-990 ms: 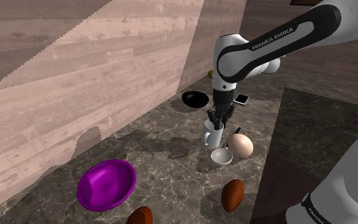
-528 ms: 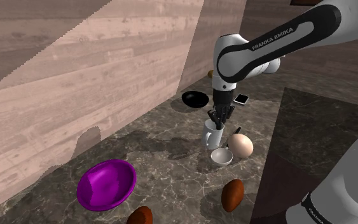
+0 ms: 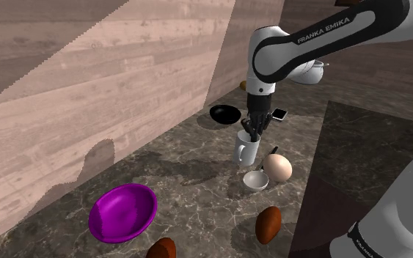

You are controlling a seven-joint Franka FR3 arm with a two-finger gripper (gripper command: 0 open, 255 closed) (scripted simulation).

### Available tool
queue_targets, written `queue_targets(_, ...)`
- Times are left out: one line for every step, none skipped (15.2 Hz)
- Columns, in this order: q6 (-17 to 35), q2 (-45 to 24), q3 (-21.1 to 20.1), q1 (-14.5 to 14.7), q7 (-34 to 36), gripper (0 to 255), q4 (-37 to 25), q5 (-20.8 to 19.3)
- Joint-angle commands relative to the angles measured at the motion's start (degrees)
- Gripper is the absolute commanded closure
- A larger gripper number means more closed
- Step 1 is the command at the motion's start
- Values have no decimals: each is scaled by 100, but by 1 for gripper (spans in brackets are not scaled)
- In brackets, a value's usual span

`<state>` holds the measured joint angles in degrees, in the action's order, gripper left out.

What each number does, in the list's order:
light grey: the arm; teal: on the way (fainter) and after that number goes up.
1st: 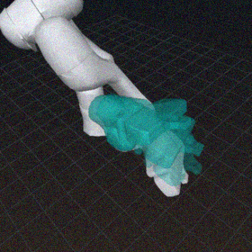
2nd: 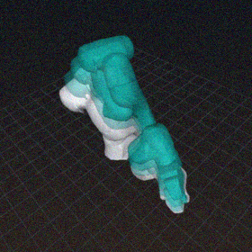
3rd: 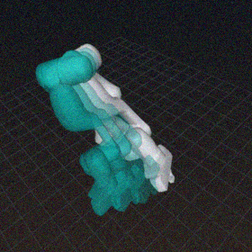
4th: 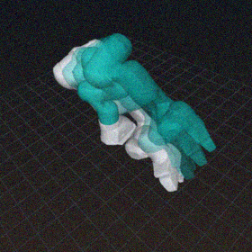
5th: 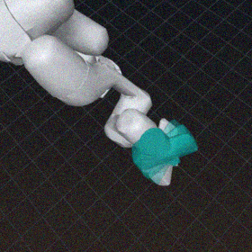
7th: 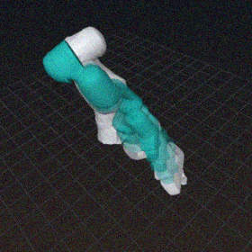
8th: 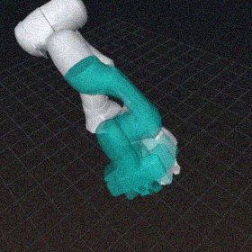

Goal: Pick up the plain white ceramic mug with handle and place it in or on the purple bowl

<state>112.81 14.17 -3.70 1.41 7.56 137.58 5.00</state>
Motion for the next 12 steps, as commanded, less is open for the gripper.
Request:
queue_targets(-168,78,5,-2,6,255,-88,-4)
queue_targets(-250,110,7,-3,10,255,-137,-6)
queue_targets(-331,142,9,-4,14,255,-188,-8)
queue_targets(-413,171,11,-4,18,255,-239,-9)
queue_targets(-493,199,13,-5,22,255,-292,-11)
queue_targets(-574,226,15,-5,26,255,-346,-13)
queue_targets(-655,252,17,-6,30,255,-401,-14)
queue_targets(-735,276,19,-7,34,255,-457,-16)
queue_targets(-815,299,21,-7,38,255,-514,-18)
queue_targets(-894,320,23,-8,42,255,-573,-19)
queue_targets(-974,340,25,-8,46,255,-632,-21)
queue_targets(-1053,358,27,-9,50,255,-693,-22)
